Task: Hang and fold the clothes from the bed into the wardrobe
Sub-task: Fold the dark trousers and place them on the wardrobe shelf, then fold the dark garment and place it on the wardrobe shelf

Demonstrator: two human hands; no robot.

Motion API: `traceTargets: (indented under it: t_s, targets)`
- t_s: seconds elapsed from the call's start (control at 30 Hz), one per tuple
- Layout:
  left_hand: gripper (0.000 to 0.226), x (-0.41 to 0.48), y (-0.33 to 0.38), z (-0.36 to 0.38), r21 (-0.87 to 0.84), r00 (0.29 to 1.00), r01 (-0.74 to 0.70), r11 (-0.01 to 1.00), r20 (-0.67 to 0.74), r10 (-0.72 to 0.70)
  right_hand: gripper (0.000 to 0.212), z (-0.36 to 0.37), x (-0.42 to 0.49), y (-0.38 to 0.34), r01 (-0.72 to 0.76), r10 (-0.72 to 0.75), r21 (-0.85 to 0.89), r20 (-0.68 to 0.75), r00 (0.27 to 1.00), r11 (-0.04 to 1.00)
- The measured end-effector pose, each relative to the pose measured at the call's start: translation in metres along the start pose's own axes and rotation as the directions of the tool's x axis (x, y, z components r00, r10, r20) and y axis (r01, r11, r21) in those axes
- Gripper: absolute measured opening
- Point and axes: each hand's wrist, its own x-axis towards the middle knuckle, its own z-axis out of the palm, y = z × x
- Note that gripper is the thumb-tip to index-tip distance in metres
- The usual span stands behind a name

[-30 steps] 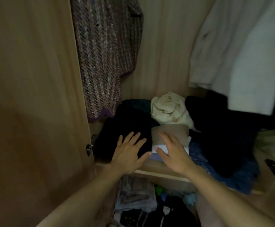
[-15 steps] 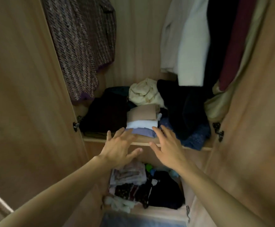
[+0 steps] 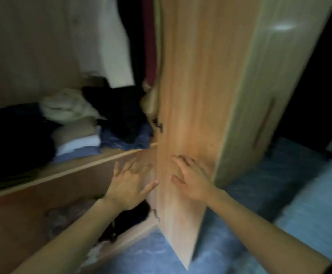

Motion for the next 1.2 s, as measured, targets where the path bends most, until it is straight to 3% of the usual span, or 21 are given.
traceTargets:
  t_s: [0.13,0.37,0.5,0.6,0.93,1.2]
  targets:
    - [0.089,-0.010,0.072,0.025,-0.107,0.979,-0.193,0.975,0.038,0.198,0.066,-0.019,-0.089,0.030,-0.201,0.207,-0.079,0.067,0.976,0.976]
    - [0.079,-0.013,0.201,0.003,-0.175,0.900,-0.433,0.884,-0.027,0.436,0.065,-0.101,-0.212,0.071,-0.441,0.433,-0.021,-0.158,0.887,0.897]
    - [0.077,-0.022,0.280,-0.016,-0.116,0.832,-0.554,0.824,-0.094,0.546,0.064,-0.146,-0.286,0.098,-0.526,0.514,0.025,-0.257,0.819,0.850]
    - [0.067,-0.034,0.348,-0.022,-0.090,0.792,-0.610,0.787,-0.086,0.604,0.064,-0.172,-0.350,0.123,-0.591,0.576,0.045,-0.301,0.760,0.805]
    - [0.064,-0.120,0.603,-0.007,-0.118,0.644,-0.760,0.639,-0.011,0.765,0.064,-0.243,-0.599,0.221,-0.763,0.744,0.118,-0.356,0.565,0.636]
    - [0.063,-0.156,0.715,0.017,-0.101,0.543,-0.832,0.546,0.058,0.838,0.064,-0.266,-0.731,0.256,-0.840,0.831,0.190,-0.361,0.423,0.509]
